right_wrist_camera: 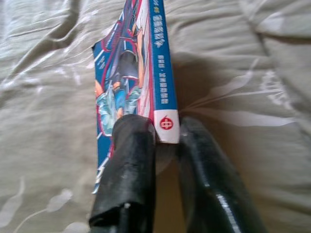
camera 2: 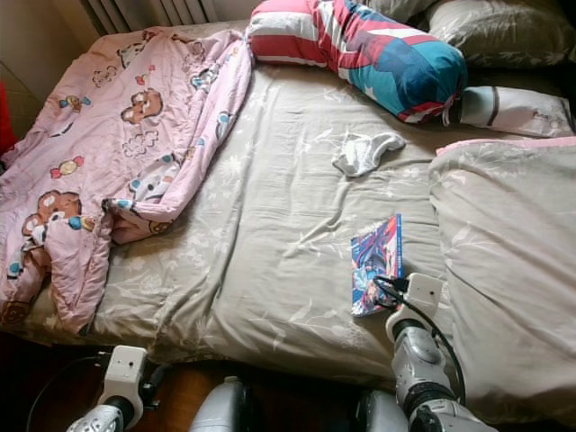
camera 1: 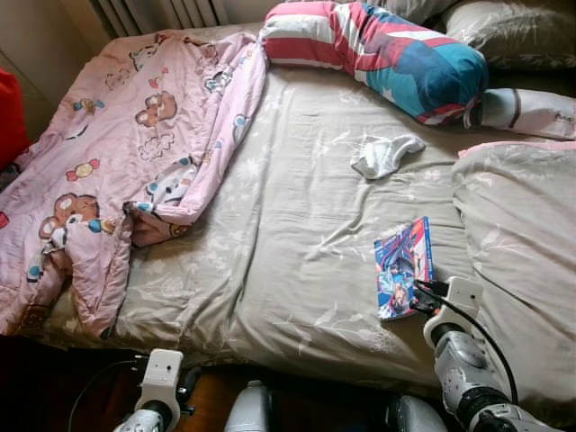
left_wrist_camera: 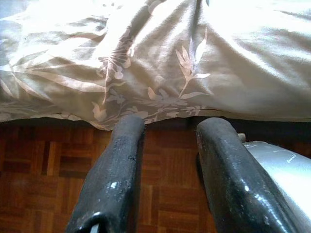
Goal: Clean up the room
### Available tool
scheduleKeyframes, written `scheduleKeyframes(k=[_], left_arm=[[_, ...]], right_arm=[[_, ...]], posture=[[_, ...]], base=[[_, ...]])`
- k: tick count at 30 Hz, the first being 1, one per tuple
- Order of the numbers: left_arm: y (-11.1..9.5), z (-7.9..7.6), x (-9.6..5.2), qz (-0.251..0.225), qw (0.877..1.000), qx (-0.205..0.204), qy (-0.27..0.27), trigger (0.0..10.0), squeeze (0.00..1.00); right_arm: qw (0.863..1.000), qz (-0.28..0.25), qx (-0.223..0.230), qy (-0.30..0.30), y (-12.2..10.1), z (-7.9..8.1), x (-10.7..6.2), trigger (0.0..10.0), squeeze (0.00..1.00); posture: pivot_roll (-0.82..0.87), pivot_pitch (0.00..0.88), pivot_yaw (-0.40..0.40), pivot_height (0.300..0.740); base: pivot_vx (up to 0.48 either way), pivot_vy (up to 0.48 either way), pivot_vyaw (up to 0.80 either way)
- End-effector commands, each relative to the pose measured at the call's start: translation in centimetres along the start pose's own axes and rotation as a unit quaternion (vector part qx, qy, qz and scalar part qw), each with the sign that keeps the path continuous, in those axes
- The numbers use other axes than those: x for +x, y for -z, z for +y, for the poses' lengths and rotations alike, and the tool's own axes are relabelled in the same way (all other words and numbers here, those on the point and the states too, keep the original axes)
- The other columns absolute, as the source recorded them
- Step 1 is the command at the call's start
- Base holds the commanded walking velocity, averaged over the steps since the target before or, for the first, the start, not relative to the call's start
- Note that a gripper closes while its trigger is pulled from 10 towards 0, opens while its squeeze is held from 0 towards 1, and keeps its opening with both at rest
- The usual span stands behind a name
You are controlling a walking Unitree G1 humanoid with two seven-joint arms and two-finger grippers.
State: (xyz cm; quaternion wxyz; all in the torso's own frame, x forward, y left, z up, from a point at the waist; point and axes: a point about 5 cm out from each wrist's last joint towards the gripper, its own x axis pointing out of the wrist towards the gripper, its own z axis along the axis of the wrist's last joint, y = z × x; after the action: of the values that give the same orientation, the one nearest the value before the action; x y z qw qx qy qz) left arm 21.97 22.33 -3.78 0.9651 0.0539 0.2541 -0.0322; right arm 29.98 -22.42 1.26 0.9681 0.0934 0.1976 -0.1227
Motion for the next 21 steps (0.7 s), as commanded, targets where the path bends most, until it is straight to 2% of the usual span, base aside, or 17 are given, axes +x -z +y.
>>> scheduleKeyframes(k=[1, 9, 10, 12, 16, 21], left_arm=[[1.3, 0.6, -0.7, 0.027, 1.000, 0.006, -0.004, 10.0, 0.00], [1.2, 0.7, -0.7, 0.028, 1.000, 0.004, -0.006, 10.0, 0.00], [1.2, 0.6, -0.6, 0.027, 1.000, 0.004, -0.005, 10.0, 0.00], [1.1, 0.4, -0.5, 0.027, 1.000, 0.003, -0.004, 10.0, 0.00], [0.7, 0.2, -0.1, 0.026, 1.000, -0.001, -0.005, 10.0, 0.00], [-0.4, 0.1, 0.7, 0.018, 1.000, -0.013, -0.015, 10.0, 0.00]], right_arm=[[1.000, -0.001, -0.009, 0.016, 0.4, -0.4, -0.2, 10.0, 0.85], [0.997, -0.019, -0.019, 0.075, -0.2, -2.2, -0.4, 10.0, 0.84], [0.996, -0.019, -0.019, 0.080, -0.1, -2.6, -0.4, 10.0, 0.71], [0.996, -0.019, -0.020, 0.083, -0.1, -2.9, -0.5, 10.0, 0.00], [0.997, -0.022, -0.018, 0.078, 0.2, -2.7, -0.6, 10.0, 0.00], [0.999, -0.007, -0.020, 0.030, 1.7, -1.5, -1.1, 10.0, 0.00]], posture=[[0.12, 0.252, 0.165, 0.657], [0.12, 0.250, 0.163, 0.657], [0.12, 0.246, 0.162, 0.657], [0.11, 0.240, 0.158, 0.657], [0.09, 0.217, 0.146, 0.657], [0.06, 0.181, 0.122, 0.657]], base=[[0.000, 0.000, 0.00], [0.000, 0.000, 0.00], [0.000, 0.000, 0.00], [0.000, 0.000, 0.00], [0.000, 0.000, 0.00], [0.000, 0.000, 0.00]])
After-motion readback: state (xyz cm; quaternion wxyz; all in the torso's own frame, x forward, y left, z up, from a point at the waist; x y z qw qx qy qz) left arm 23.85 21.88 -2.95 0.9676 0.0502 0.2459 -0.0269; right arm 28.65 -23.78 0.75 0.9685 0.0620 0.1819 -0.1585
